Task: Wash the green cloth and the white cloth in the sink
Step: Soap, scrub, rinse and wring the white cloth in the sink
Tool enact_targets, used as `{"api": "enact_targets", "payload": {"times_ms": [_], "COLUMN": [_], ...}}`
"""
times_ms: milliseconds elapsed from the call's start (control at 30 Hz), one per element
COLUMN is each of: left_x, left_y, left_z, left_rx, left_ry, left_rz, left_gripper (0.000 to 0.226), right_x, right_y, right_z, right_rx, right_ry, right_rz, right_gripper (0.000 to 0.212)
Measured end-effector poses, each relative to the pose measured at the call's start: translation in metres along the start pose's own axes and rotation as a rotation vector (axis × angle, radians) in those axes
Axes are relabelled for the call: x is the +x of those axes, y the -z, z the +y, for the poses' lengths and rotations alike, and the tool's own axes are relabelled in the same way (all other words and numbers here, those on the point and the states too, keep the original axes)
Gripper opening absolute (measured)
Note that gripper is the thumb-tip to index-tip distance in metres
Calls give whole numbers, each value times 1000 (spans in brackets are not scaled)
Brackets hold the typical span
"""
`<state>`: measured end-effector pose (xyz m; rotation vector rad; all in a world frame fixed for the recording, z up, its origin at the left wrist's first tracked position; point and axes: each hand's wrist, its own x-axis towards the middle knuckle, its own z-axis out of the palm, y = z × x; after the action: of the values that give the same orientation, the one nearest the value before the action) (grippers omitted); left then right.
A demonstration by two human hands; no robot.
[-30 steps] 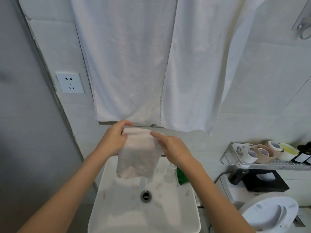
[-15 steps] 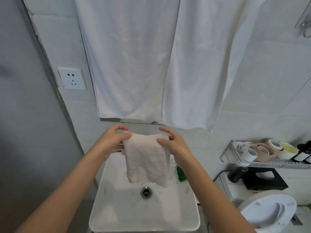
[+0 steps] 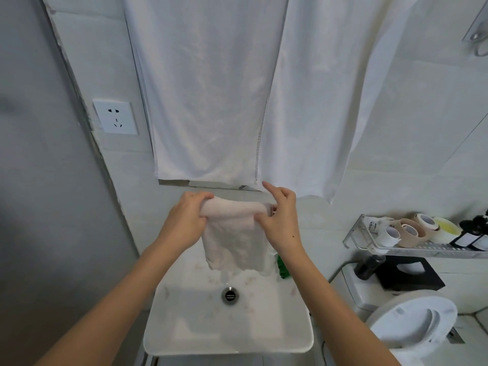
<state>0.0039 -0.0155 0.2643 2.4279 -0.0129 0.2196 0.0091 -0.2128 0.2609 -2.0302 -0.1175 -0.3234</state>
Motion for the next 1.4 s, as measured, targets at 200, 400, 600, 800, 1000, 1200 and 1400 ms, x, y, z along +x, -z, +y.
{"api": "enact_targets", "payload": {"times_ms": [200, 400, 600, 800, 1000, 1200, 1400], "left_x": [-2, 5, 15, 20, 17, 17, 17], "left_y": [8, 13, 21, 17, 1, -29, -58], "left_z": [0, -5, -14, -16, -18, -16, -17], "left_rx": [197, 313, -18, -573, -706, -905, -1064], "left_ry": [-72, -181, -90, 61, 94, 259, 318], "left_rz": [157, 159, 63, -159, -216, -286, -547], "left_gripper": [42, 16, 10, 10, 7, 4, 28], "right_x": [1, 1, 3, 7, 2, -9, -18], "right_y": [-2, -6, -1, 2, 2, 4, 28], "right_z": [-5, -1, 4, -2, 3, 28, 65], "right_rx": [-269, -572, -650, -55, 381, 713, 843], "right_ry": [143, 252, 204, -194, -358, -600, -724], "right_rz": [-71, -100, -46, -133, 13, -31, -113], "right_gripper": [36, 27, 24, 13, 20, 17, 41]}}
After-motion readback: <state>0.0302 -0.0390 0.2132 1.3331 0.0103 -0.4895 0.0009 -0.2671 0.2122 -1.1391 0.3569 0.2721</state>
